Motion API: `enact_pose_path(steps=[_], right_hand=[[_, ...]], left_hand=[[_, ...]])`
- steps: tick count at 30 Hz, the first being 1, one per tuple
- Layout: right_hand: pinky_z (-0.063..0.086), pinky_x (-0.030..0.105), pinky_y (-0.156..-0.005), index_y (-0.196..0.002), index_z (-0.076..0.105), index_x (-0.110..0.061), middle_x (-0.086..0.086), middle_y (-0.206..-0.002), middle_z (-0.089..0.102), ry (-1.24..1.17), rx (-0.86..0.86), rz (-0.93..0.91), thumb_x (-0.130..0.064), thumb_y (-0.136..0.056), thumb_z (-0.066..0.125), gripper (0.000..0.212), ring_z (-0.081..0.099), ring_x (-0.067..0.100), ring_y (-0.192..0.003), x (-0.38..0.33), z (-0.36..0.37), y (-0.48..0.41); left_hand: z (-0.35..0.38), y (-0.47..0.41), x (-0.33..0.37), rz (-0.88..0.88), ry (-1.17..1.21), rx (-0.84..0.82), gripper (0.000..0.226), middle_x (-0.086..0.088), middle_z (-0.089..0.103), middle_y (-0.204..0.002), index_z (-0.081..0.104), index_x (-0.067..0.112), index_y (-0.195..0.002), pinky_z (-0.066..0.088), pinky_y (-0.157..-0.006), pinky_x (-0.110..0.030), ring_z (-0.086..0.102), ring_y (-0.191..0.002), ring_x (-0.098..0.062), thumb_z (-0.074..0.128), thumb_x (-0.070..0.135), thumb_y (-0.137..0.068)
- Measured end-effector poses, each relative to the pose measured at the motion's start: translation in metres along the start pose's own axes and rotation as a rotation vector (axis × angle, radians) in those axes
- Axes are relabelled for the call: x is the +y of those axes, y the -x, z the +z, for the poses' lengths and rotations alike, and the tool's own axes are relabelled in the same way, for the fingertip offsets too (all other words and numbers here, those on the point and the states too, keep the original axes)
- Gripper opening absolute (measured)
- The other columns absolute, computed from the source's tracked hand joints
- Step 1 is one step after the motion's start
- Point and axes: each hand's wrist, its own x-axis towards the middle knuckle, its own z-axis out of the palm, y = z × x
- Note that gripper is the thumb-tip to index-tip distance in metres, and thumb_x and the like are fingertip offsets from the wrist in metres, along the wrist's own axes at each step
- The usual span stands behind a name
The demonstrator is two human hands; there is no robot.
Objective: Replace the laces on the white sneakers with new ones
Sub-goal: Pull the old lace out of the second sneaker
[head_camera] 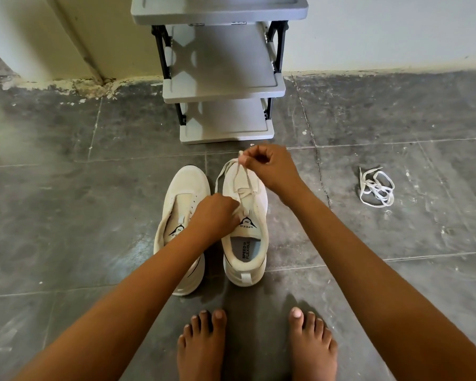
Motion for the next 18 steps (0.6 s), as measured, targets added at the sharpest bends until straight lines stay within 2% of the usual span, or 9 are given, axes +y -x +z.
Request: enact_pose_path(steps=[2, 4, 6, 8, 10, 12, 14, 16, 18], right_hand=[[0.05, 0.035, -0.088, -0.098, 0.069, -0.009, 0.006, -0.101, 0.068, 0.294, -0.07, 0.098, -0.025, -0.084, 0.067, 0.021, 0.062, 0.02, -0.096, 0.013, 0.0, 0.002], [0.046, 0.032, -0.086, -0.114, 0.064, -0.012, 0.007, -0.118, 0.059, 0.617, -0.248, 0.169, -0.032, -0.082, 0.067, 0.037, 0.056, 0.024, -0.11, 0.031, 0.005, 0.01], [0.044, 0.033, -0.082, -0.12, 0.061, -0.015, 0.008, -0.127, 0.051, 0.763, -0.318, 0.156, -0.032, -0.081, 0.064, 0.042, 0.053, 0.026, -0.114, 0.044, 0.013, 0.02], [0.043, 0.033, -0.077, -0.115, 0.065, -0.014, 0.01, -0.126, 0.051, 0.754, -0.232, 0.117, -0.027, -0.082, 0.062, 0.035, 0.055, 0.027, -0.109, 0.049, 0.019, 0.023], [0.042, 0.03, -0.071, -0.102, 0.069, -0.011, 0.01, -0.116, 0.057, 0.798, -0.156, 0.098, -0.019, -0.083, 0.059, 0.023, 0.058, 0.028, -0.1, 0.047, 0.022, 0.02], [0.043, 0.03, -0.069, -0.097, 0.07, -0.009, 0.008, -0.109, 0.062, 0.866, -0.135, 0.075, -0.013, -0.085, 0.058, 0.018, 0.06, 0.027, -0.096, 0.044, 0.022, 0.014], [0.042, 0.029, -0.071, -0.094, 0.07, -0.009, 0.005, -0.101, 0.063, 0.794, -0.151, 0.046, -0.016, -0.086, 0.062, 0.013, 0.06, 0.023, -0.092, 0.037, 0.018, 0.009], [0.043, 0.028, -0.071, -0.083, 0.067, -0.007, 0.001, -0.083, 0.058, 0.496, -0.183, -0.018, -0.018, -0.084, 0.067, 0.011, 0.055, 0.013, -0.076, 0.023, 0.013, 0.007], [0.043, 0.024, -0.069, -0.075, 0.063, -0.005, 0.0, -0.077, 0.055, 0.196, -0.123, -0.097, -0.014, -0.082, 0.07, 0.013, 0.052, 0.008, -0.068, 0.004, 0.009, 0.007]], left_hand=[[-0.002, 0.002, -0.001, -0.015, 0.007, 0.005, 0.032, -0.014, 0.067, -0.097, 0.065, 0.009, -0.111, 0.045, -0.076, -0.033, 0.06, -0.092, -0.03, 0.048, 0.029, -0.093], [-0.001, 0.005, -0.002, -0.019, 0.012, 0.014, 0.031, -0.015, 0.067, -0.097, 0.064, 0.009, -0.109, 0.044, -0.075, -0.034, 0.059, -0.092, -0.031, 0.048, 0.029, -0.093], [-0.001, 0.005, -0.001, -0.015, 0.002, 0.011, 0.03, -0.014, 0.067, -0.098, 0.064, 0.01, -0.108, 0.043, -0.075, -0.034, 0.059, -0.093, -0.031, 0.047, 0.03, -0.094], [-0.001, 0.003, -0.001, -0.01, -0.007, 0.013, 0.03, -0.014, 0.066, -0.097, 0.064, 0.009, -0.106, 0.042, -0.073, -0.033, 0.059, -0.091, -0.03, 0.045, 0.03, -0.094], [-0.001, 0.003, -0.001, -0.01, 0.0, 0.017, 0.031, -0.015, 0.067, -0.093, 0.065, 0.008, -0.101, 0.042, -0.071, -0.032, 0.059, -0.088, -0.03, 0.044, 0.03, -0.095], [-0.001, 0.004, 0.0, -0.011, -0.001, 0.017, 0.032, -0.015, 0.067, -0.092, 0.065, 0.007, -0.098, 0.042, -0.071, -0.033, 0.059, -0.085, -0.031, 0.043, 0.03, -0.095], [0.0, 0.004, 0.0, -0.013, -0.009, 0.016, 0.032, -0.015, 0.066, -0.093, 0.065, 0.007, -0.1, 0.042, -0.07, -0.033, 0.059, -0.086, -0.031, 0.044, 0.031, -0.095], [0.0, 0.004, 0.0, -0.016, -0.014, 0.024, 0.031, -0.015, 0.066, -0.094, 0.065, 0.008, -0.101, 0.039, -0.068, -0.032, 0.059, -0.087, -0.031, 0.046, 0.03, -0.094], [0.0, 0.003, 0.0, -0.015, -0.011, 0.027, 0.031, -0.014, 0.067, -0.094, 0.066, 0.008, -0.103, 0.038, -0.068, -0.031, 0.06, -0.088, -0.031, 0.046, 0.031, -0.094]])
